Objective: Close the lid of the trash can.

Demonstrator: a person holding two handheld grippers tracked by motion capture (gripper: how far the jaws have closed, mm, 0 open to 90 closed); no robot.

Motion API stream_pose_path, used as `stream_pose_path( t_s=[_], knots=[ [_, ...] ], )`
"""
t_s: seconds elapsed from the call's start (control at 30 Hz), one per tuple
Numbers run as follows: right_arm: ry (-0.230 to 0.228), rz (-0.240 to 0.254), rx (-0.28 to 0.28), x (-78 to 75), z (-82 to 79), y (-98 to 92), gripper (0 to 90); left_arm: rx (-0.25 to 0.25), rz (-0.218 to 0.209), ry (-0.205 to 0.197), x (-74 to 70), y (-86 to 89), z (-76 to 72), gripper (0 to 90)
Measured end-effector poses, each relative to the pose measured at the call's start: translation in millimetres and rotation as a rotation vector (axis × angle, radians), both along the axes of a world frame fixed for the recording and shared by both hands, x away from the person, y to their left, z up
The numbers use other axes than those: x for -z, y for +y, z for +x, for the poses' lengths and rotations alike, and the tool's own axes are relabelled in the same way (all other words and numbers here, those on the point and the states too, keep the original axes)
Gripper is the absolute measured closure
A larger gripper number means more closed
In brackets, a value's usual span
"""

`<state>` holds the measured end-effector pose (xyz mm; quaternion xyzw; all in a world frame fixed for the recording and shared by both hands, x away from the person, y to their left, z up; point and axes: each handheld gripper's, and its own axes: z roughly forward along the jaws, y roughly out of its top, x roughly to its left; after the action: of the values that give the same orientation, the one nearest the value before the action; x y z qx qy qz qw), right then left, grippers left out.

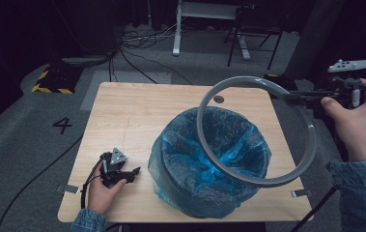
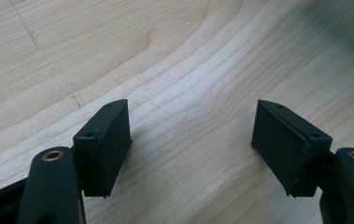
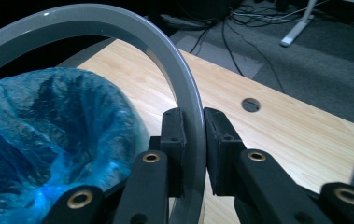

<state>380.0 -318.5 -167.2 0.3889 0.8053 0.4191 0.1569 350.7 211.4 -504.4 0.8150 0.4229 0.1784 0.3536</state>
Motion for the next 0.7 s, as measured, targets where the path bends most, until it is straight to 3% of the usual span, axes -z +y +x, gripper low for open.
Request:
stream_pose_path(
  t_s=[0.5, 0.7],
  knots=[
    [0.077, 0.022, -0.114, 26.6, 13.1, 55.9, 79.0, 0.001, 0.003, -0.002, 0.1, 0.0, 0.1, 28.1],
    [0.105, 0.007, -0.140, 40.2, 16.6, 70.3, 79.0, 0.001, 0.003, -0.001, 0.0, 0.0, 0.0, 28.1]
  ],
)
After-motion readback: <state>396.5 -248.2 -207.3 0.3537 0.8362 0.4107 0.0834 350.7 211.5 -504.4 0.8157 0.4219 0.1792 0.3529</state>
